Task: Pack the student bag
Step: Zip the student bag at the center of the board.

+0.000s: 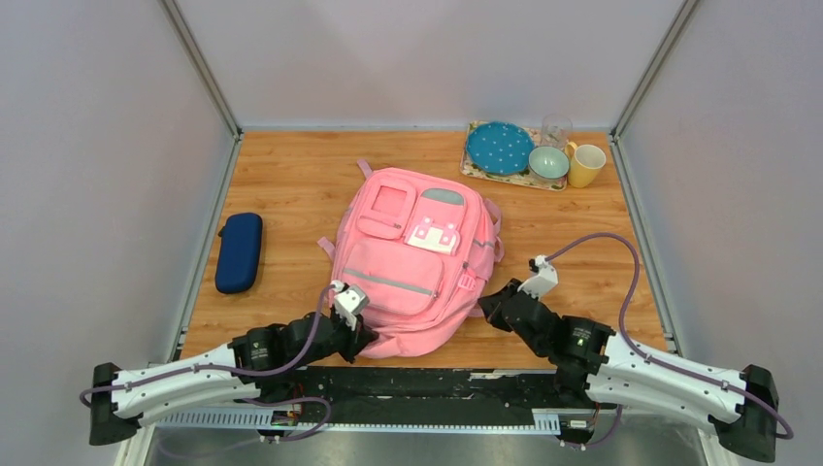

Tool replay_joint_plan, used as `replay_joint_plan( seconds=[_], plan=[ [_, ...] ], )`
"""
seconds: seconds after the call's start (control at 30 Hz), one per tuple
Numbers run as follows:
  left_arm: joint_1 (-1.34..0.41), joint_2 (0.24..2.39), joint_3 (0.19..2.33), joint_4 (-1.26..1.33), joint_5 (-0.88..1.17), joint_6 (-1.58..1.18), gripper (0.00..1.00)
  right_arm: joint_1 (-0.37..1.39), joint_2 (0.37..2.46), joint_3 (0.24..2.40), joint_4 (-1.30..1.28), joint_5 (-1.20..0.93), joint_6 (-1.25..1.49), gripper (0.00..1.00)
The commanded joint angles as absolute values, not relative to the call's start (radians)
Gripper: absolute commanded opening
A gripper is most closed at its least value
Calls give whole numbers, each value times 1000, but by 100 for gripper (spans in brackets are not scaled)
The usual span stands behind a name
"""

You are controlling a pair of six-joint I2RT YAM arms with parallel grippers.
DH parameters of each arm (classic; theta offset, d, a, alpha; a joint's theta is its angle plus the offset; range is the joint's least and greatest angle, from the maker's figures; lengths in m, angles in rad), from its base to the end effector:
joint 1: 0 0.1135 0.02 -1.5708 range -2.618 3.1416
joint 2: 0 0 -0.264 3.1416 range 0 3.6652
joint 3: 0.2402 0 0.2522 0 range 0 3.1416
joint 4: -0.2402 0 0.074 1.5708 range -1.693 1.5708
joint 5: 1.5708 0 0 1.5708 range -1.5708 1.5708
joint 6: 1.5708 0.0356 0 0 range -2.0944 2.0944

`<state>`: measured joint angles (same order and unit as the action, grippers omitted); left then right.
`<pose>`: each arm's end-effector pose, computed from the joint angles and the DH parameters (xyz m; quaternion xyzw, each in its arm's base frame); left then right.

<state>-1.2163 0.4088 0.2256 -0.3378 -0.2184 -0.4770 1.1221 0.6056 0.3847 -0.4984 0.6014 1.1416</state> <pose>0.0502 -0.1135 0.1787 0.2599 0.8218 -0.3107 0.4007 0.0758 0.1110 0.2006 0.1308 0.8686 0.2424 0.4118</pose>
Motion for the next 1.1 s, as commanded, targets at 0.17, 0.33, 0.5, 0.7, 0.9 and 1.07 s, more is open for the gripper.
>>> replay_joint_plan(
  seconds=[0.17,0.33,0.5,0.7,0.9,1.07],
  plan=[
    [-1210,233,218,-572,-368,-630,0,1002,676,368,-541,756,1226,0],
    [-1212,245,245,-601,-373,-637,0,992,670,348,-577,775,1302,0],
    [-1210,278,252,-612,-416,-641,0,991,600,347,-636,791,1324,0],
    [-1212,388,236,-545,-410,-617,0,993,365,347,-865,831,1397,0],
    [-1209,564,273,-489,-509,-554,0,994,122,333,-971,845,1376,0],
    [-1160,601,316,-494,-549,-508,0,994,38,307,-934,827,1298,0]
  ],
)
